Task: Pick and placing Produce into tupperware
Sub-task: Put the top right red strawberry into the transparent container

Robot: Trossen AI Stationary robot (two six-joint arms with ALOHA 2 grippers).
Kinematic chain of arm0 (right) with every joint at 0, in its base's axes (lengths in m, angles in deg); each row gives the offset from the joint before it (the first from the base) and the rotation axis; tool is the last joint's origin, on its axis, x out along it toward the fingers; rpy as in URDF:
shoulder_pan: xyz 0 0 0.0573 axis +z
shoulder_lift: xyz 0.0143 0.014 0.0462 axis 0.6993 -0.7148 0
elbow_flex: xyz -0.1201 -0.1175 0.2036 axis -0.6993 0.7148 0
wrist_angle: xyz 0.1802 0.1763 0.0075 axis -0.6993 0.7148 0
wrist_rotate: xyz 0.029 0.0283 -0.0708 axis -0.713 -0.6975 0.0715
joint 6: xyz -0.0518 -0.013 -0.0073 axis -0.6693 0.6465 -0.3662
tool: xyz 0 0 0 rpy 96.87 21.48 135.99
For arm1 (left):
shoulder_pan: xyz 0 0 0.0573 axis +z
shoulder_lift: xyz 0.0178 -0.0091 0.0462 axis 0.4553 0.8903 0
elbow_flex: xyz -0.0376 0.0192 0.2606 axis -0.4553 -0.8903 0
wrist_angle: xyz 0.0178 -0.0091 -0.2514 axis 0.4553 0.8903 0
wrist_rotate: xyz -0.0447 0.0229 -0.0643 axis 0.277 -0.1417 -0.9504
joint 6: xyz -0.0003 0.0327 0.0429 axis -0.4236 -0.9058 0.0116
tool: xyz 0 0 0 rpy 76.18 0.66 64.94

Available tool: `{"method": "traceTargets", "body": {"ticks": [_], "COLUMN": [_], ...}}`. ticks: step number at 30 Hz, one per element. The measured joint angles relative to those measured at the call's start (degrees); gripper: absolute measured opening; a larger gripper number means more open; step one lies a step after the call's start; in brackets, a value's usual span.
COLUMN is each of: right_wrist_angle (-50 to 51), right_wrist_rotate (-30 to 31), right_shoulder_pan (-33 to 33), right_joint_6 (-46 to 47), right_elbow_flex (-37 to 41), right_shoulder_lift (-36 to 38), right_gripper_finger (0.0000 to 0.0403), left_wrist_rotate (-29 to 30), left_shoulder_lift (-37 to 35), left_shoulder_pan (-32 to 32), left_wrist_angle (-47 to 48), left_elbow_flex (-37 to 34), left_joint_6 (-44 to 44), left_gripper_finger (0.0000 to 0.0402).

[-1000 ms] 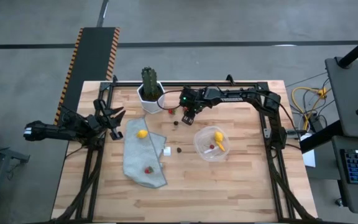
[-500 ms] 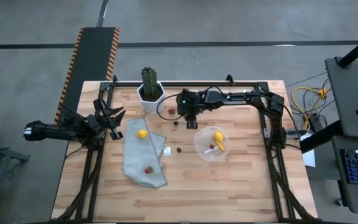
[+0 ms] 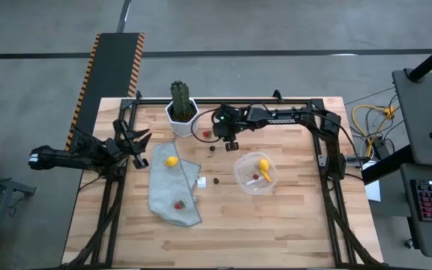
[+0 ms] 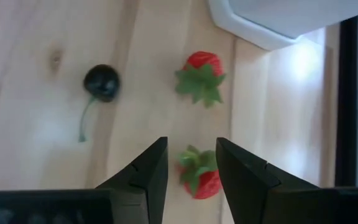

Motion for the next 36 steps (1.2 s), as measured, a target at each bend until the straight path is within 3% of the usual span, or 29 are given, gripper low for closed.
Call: {"method": "traceTargets", "body": {"ticks": [26,36], "right_wrist_angle": [-3.5,-0.6], "right_wrist_rotate": [-0.2,0.3], "right_shoulder_pan": [-1.2,-1.5], "right_joint_6": [-2.1,-0.8], "right_elbow_flex": [2.3,1.8], "right_shoulder_lift": [-2.2,-1.6], "right_gripper_finger": [0.0122,0.0118], "left_wrist_rotate": [0.0,0.0], "left_shoulder_lift": [0.0,0.1], "left_shoulder_pan": [0.0,0.0], "left_wrist_angle": [0.0,0.0], "left_elbow_flex": [0.0,0.0], "left_joint_6": [0.0,0.0], "left_gripper_finger": [0.0057,0.0057]}}
